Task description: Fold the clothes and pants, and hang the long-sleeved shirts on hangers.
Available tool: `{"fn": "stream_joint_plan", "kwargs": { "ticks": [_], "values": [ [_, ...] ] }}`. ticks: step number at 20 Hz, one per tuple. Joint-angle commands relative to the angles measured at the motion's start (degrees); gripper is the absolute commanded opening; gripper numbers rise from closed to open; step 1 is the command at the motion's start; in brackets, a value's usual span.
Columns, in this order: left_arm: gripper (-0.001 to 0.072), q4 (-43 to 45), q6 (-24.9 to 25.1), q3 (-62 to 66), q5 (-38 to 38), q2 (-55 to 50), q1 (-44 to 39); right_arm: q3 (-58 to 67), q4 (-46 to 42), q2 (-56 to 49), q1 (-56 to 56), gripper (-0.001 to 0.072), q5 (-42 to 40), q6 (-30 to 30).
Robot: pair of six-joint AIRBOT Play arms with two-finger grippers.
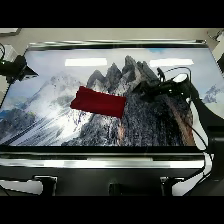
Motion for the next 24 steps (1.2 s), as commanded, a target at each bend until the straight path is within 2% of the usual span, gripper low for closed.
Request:
{"fn": "stream_joint_plan", "kwargs": {
  "ticks": [1, 7, 10, 11, 12, 14, 15, 16, 17, 22, 24],
  "values": [
    [0.0014, 0.0, 0.5, 0.0, 0.0, 0.0, 0.0, -4.2, 4.3, -2.9, 1.7, 0.0686, -1.7, -5.8],
    [0.0015, 0.0, 0.5, 0.0, 0.0, 0.0, 0.0, -4.2, 6.5, -6.0, 7.0, 0.0675, -7.1, -6.3],
    [0.0015, 0.0, 0.5, 0.0, 0.1, 0.0, 0.0, -4.2, 6.7, -6.4, 9.6, 0.0634, -8.9, -6.2],
    [0.0015, 0.0, 0.5, 0.0, 0.1, 0.0, 0.0, -4.2, 6.9, -6.4, 10.3, 0.0580, -9.0, -6.2],
    [0.0015, 0.0, 0.5, 0.0, 0.1, 0.0, 0.0, -4.2, 6.8, -6.4, 10.8, 0.0573, -9.4, -6.0],
    [0.0015, 0.0, 0.7, 0.0, 0.1, 0.0, 0.0, -4.2, 7.0, -6.4, 11.3, 0.0500, -10.9, -5.4],
    [0.0015, 0.0, 0.7, 0.0, 0.1, 0.0, 0.0, -4.2, 6.9, -6.4, 11.5, 0.0394, -11.5, -5.3],
    [0.0015, 0.0, 0.7, 0.0, 0.1, 0.0, 0.0, -4.2, 7.0, -6.4, 11.8, 0.0253, -12.0, -5.4],
    [0.0015, 0.0, 0.7, 0.0, 0.1, 0.0, 0.0, -4.2, 7.2, -6.4, 11.7, 0.0048, -12.3, -5.4],
    [0.0015, 0.0, 1.4, 0.0, 0.1, 0.0, 0.0, -1.0, 7.5, -2.9, 10.7, 0.0029, -15.0, -4.9],
    [0.0015, 0.0, 1.6, 0.0, 0.1, 0.0, 0.0, 3.9, 4.3, -2.6, 8.2, 0.0028, -15.8, 0.5]
  ]
}}
